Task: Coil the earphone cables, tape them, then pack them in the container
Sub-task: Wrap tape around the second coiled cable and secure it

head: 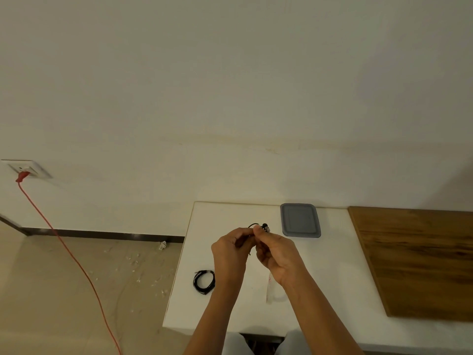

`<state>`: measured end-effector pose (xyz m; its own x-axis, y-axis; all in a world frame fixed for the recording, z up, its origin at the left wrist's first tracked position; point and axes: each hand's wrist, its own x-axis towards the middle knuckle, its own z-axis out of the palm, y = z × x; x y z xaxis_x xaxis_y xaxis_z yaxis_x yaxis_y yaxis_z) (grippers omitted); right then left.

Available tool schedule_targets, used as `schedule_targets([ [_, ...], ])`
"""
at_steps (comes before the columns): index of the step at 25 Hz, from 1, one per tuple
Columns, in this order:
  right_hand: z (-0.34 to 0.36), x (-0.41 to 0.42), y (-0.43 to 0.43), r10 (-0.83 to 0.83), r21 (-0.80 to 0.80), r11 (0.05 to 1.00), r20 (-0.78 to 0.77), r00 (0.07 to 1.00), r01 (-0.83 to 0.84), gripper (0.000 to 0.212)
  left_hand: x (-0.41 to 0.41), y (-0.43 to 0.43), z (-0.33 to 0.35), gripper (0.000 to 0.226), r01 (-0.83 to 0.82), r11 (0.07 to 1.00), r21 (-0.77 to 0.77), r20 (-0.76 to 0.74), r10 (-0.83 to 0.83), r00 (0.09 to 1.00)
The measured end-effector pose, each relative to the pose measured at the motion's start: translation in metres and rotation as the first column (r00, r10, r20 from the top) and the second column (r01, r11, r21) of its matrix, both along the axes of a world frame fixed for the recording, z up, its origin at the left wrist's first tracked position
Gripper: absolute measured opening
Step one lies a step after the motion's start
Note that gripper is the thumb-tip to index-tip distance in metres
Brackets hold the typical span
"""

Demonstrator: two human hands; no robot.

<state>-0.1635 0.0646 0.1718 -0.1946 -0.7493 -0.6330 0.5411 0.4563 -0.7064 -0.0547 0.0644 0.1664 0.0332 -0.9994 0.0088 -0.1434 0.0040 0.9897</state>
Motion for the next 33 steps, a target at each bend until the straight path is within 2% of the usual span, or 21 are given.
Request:
schedule_targets([
  [4, 0.000, -0.005, 0.003, 0.036, -0.078, 0.996, -0.026, 0.999, -0.038, 0.009, 0.006, -0.004, 0.002, 0.021, 0.051, 0.999, 0.017, -0.018, -0.050, 0.999],
  [7, 0.001, -0.006, 0.005, 0.061, -0.138, 0.987, -0.172, 0.983, -0.085, 0.005, 0.010, -0.007, 0.002, 0.021, 0.059, 0.993, 0.105, -0.101, -0.049, 0.994],
  [10, 0.000, -0.003, 0.006, 0.045, -0.196, 0.974, -0.326, 0.944, -0.114, 0.019, 0.010, -0.007, 0.001, 0.016, 0.022, 0.986, 0.163, -0.122, -0.002, 0.993],
  [14, -0.005, 0.001, 0.007, -0.005, -0.261, 0.958, -0.434, 0.901, -0.120, 0.025, 0.004, -0.004, 0.003, 0.014, -0.030, 0.989, 0.143, -0.111, 0.046, 0.993],
  [21, -0.012, 0.002, 0.006, -0.043, -0.284, 0.952, -0.495, 0.868, -0.114, 0.023, 0.002, -0.003, 0.003, 0.014, -0.032, 0.987, 0.159, -0.168, 0.059, 0.984],
  [24, -0.015, 0.000, 0.006, -0.047, -0.304, 0.938, -0.591, 0.805, -0.169, 0.022, 0.005, -0.007, 0.003, 0.017, -0.001, 0.962, 0.272, -0.236, 0.068, 0.969],
  [28, -0.018, -0.008, 0.006, -0.010, -0.291, 0.919, -0.690, 0.724, -0.265, 0.020, 0.015, -0.015, 0.004, 0.010, 0.166, 0.885, 0.436, -0.329, -0.015, 0.944],
  [31, -0.018, -0.014, 0.004, 0.002, -0.294, 0.889, -0.763, 0.647, -0.350, 0.009, 0.019, -0.019, 0.001, 0.007, 0.258, 0.834, 0.488, -0.387, -0.058, 0.920],
  [33, -0.018, -0.017, 0.002, -0.004, -0.285, 0.874, -0.814, 0.581, -0.394, 0.002, 0.021, -0.022, -0.002, 0.008, 0.266, 0.832, 0.486, -0.355, -0.090, 0.931],
])
